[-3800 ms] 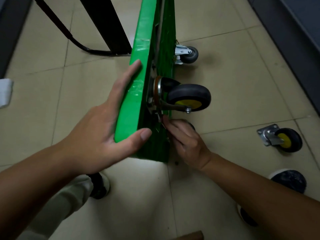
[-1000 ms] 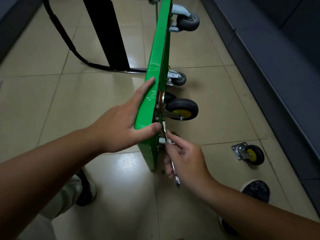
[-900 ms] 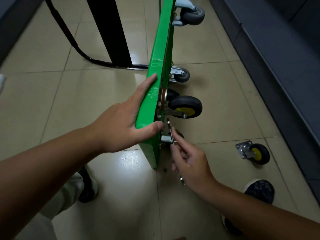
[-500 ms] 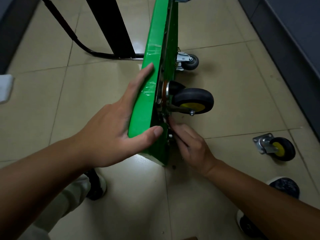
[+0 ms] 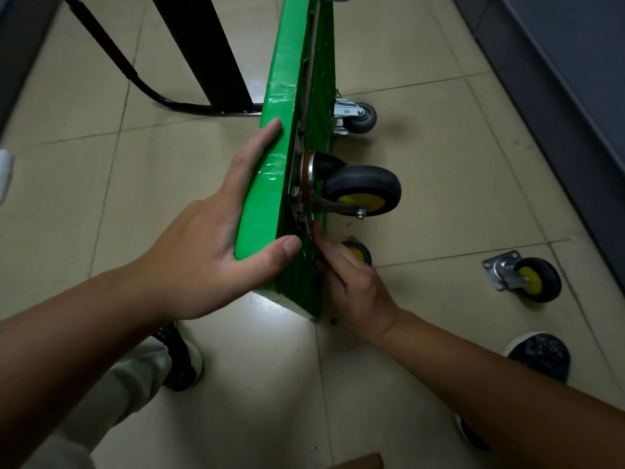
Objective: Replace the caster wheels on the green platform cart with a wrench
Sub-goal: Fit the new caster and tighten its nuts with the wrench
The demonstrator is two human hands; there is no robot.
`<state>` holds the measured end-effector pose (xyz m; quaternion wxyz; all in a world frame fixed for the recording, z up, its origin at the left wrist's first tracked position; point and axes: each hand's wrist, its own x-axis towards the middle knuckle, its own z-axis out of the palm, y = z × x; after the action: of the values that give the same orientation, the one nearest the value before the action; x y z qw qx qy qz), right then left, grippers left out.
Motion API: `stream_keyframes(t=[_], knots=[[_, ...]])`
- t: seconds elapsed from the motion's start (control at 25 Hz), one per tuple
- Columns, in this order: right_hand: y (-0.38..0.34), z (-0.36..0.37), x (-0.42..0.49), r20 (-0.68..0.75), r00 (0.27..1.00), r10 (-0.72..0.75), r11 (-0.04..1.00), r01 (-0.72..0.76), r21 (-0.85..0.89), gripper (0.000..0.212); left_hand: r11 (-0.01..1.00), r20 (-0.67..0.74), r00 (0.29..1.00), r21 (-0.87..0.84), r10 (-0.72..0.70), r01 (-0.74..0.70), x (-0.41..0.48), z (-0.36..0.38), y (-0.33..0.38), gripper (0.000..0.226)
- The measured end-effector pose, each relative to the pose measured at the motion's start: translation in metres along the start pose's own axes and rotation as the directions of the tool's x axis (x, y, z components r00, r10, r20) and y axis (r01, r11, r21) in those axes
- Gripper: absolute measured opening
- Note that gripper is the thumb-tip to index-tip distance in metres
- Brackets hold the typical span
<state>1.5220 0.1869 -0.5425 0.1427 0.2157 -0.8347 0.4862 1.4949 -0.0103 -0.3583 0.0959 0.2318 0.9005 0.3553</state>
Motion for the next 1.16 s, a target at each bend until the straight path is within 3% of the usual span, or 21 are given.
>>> stream_keyframes(t=[0.12,0.2,0.32,0.44,0.64,0.72,0.88,1.0,1.08,1.16], knots=[[-0.028,-0.008,-0.006,0.056,0.985,0.163,0.975,-0.169,0.146,0.054,1.000,0.006,1.000,-0.008,-0.030,0.030,0.000,0.000,0.003,0.093],[-0.055,-0.010,-0.005,0.107,0.942,0.319,0.905,-0.336,0.260,0.054,0.999,0.006,0.999,-0.010,-0.047,0.047,0.000,0.000,0.004,0.092],[-0.089,-0.015,0.006,0.192,0.814,0.549,0.725,-0.578,0.375,0.052,0.999,0.012,0.999,-0.009,-0.045,0.045,0.000,-0.001,0.006,0.093],[-0.111,-0.033,0.026,0.219,0.721,0.658,0.664,-0.692,0.284,0.037,0.999,0.015,0.999,0.015,-0.038,0.038,0.000,-0.001,0.007,0.095],[-0.135,-0.057,0.068,0.324,0.520,0.790,0.376,-0.829,0.413,0.021,0.998,0.039,0.999,0.063,-0.018,0.016,0.002,-0.003,0.008,0.098],[-0.136,-0.056,0.066,0.287,0.554,0.782,0.411,-0.804,0.430,0.021,0.997,0.047,0.999,0.073,-0.025,0.021,0.003,-0.005,0.009,0.099],[-0.115,-0.043,0.000,0.144,0.791,0.594,0.706,-0.599,0.379,0.041,0.997,0.056,0.998,0.072,-0.030,0.026,0.002,-0.008,0.008,0.099],[-0.068,-0.039,-0.014,-0.062,0.925,0.375,0.918,-0.361,0.164,0.046,0.997,0.047,0.999,0.073,-0.026,0.023,0.001,-0.008,0.006,0.098],[-0.045,-0.031,-0.006,-0.174,0.947,0.270,0.960,-0.252,0.118,0.044,0.997,0.043,0.999,0.075,-0.023,0.020,0.001,-0.006,0.005,0.098],[-0.033,-0.020,-0.002,-0.191,0.957,0.219,0.972,-0.197,0.128,0.043,0.998,0.043,0.999,0.061,-0.025,0.022,0.002,-0.005,0.005,0.098]])
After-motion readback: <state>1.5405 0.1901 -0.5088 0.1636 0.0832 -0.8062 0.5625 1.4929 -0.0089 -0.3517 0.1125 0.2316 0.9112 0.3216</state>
